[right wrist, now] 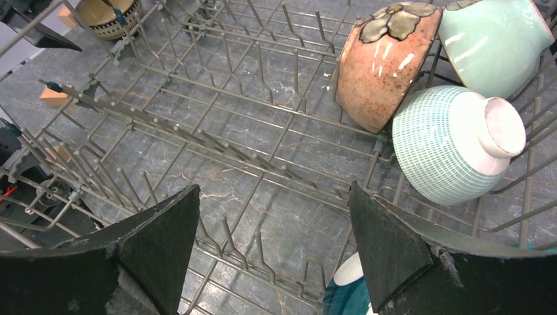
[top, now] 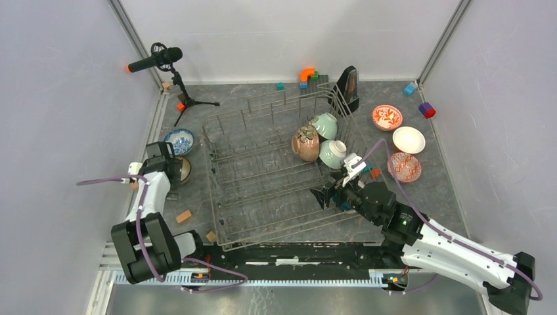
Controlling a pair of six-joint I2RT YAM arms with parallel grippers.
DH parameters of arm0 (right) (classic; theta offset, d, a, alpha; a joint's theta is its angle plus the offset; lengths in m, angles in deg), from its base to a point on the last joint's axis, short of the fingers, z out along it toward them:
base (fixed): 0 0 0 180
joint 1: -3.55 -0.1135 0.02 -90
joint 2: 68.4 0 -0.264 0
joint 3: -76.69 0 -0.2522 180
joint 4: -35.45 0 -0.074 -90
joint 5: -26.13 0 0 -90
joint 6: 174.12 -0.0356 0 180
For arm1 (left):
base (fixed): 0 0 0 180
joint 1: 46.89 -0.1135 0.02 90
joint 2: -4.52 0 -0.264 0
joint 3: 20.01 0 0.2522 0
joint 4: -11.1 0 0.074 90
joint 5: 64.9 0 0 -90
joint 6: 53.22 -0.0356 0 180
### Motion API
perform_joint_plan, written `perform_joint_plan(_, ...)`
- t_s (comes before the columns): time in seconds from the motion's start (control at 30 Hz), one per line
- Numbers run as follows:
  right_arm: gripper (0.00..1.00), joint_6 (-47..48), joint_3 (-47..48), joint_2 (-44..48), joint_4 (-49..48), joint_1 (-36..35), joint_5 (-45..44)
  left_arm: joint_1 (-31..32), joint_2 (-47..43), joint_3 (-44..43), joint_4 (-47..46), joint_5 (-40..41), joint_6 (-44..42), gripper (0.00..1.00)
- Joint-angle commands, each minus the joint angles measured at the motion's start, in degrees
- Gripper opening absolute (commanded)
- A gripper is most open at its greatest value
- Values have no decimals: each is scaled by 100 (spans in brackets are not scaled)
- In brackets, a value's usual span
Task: Unload the bowls from the dish rack
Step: Place the bowl at the center of the board.
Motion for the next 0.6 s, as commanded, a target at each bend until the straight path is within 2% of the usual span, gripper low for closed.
perform_joint_plan(0.0, 88, -44, 443, -71, 281, 22, -68, -33, -473, -495, 293, -154, -465, 100)
perform_joint_plan(0.17, 90, -44, 826, -288, 345, 22, -115, 290, -743, -1473, 630, 80, -1555, 100)
perform_joint_plan(0.3, 91, -171, 1179, -630, 249, 22, -113, 942, -1093, -1835, 737, 601, -2134, 100)
perform_joint_plan(0.33, 91, -205, 1290, -747, 227, 22, -51, 1208, -1215, -1895, 739, 823, -2259, 100)
perform_joint_plan(0.5, 92, -340, 1911, -1403, 267, 23, 86, 3308, -1531, -2065, 548, 2153, -2959, 100)
perform_joint_plan(0.57, 92, -430, 2019, -1616, 240, 28, 52, 3831, -1582, -2141, 558, 2440, -3180, 100)
